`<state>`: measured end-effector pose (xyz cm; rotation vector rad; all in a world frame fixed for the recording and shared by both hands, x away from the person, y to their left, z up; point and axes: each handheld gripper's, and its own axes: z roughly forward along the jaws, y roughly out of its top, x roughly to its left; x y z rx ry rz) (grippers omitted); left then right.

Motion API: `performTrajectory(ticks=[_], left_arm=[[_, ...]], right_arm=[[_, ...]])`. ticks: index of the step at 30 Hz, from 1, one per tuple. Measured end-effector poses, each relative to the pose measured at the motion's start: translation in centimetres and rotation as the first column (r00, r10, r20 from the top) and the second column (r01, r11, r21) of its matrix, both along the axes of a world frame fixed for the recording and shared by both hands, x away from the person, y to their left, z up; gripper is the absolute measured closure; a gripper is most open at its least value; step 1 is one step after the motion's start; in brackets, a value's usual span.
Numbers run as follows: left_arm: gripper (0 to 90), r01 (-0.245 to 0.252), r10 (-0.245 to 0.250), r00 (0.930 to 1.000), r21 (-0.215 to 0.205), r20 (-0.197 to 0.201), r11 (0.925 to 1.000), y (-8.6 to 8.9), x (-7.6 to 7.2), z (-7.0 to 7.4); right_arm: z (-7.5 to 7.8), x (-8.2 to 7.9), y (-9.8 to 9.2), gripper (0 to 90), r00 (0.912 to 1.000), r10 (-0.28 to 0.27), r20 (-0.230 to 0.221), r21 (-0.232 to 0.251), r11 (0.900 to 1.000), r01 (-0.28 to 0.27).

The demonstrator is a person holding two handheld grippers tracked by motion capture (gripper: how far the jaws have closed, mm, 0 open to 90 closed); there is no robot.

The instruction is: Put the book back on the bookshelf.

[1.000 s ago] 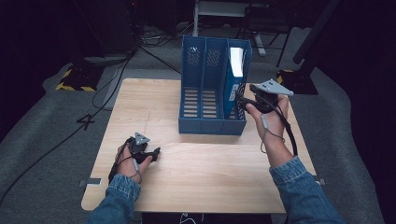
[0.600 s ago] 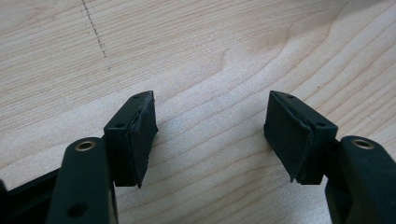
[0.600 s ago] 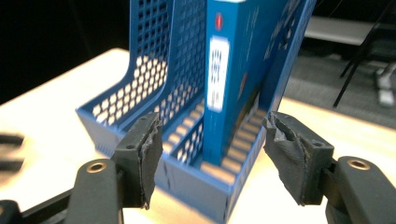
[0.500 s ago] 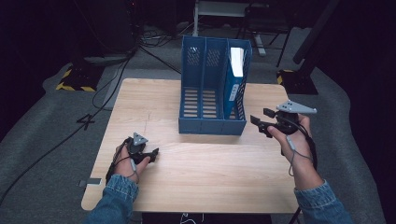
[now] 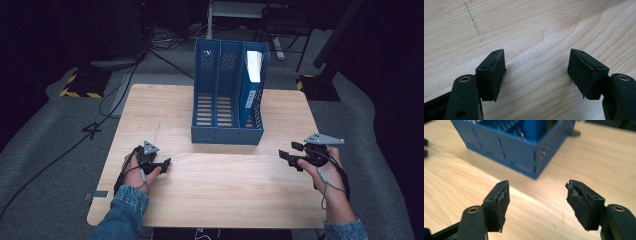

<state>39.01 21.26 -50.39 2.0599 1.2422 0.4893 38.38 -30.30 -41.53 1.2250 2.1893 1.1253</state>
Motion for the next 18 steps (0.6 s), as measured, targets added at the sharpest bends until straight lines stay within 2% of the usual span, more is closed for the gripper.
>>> performTrajectory(ticks=[2, 5, 7, 8, 11, 12, 16, 18], left_arm=[[30.1, 0.002, -0.002, 1.0000, 0.000, 0.000, 1.0000, 0.0, 0.0, 0.0], [29.9, 0.003, -0.003, 1.0000, -0.001, 0.000, 1.0000, 0.0, 0.0, 0.0], [29.9, 0.003, -0.003, 1.0000, -0.001, 0.000, 1.0000, 0.0, 0.0, 0.0], [29.9, 0.005, -0.005, 1.0000, -0.002, -0.002, 1.0000, 0.0, 0.0, 0.0], [29.9, 0.007, -0.007, 1.0000, -0.002, -0.003, 1.0000, 0.0, 0.0, 0.0], [29.8, 0.006, -0.006, 1.0000, -0.001, -0.003, 1.0000, 0.0, 0.0, 0.0], [29.7, 0.006, -0.006, 1.0000, -0.001, -0.003, 1.0000, 0.0, 0.0, 0.0], [29.4, 0.007, -0.007, 1.0000, 0.000, -0.002, 1.0000, 0.0, 0.0, 0.0]], right_arm=[[-1.0, 0.1, -0.3, 35.1, 0.9996, 0.003, -0.027, -0.065, 0.998, -0.004], [-2.5, 0.2, -0.8, 34.7, 0.9964, 0.010, -0.085, -0.106, 0.994, -0.019], [-2.9, 0.3, -0.9, 34.6, 0.9960, 0.011, -0.088, -0.110, 0.994, -0.020], [-3.8, 0.4, -1.2, 34.4, 0.9935, 0.003, -0.114, -0.110, 0.994, -0.015], [-4.5, 0.4, -1.4, 34.3, 0.9918, -0.003, -0.127, -0.107, 0.994, -0.011], [-5.3, 0.4, -1.7, 34.2, 0.9894, -0.006, -0.145, -0.116, 0.993, -0.011], [-6.2, 0.5, -1.8, 34.2, 0.9912, -0.009, -0.132, -0.136, 0.991, -0.009], [-7.3, 0.6, -1.9, 34.2, 0.9914, -0.008, -0.131, -0.142, 0.990, -0.011]])
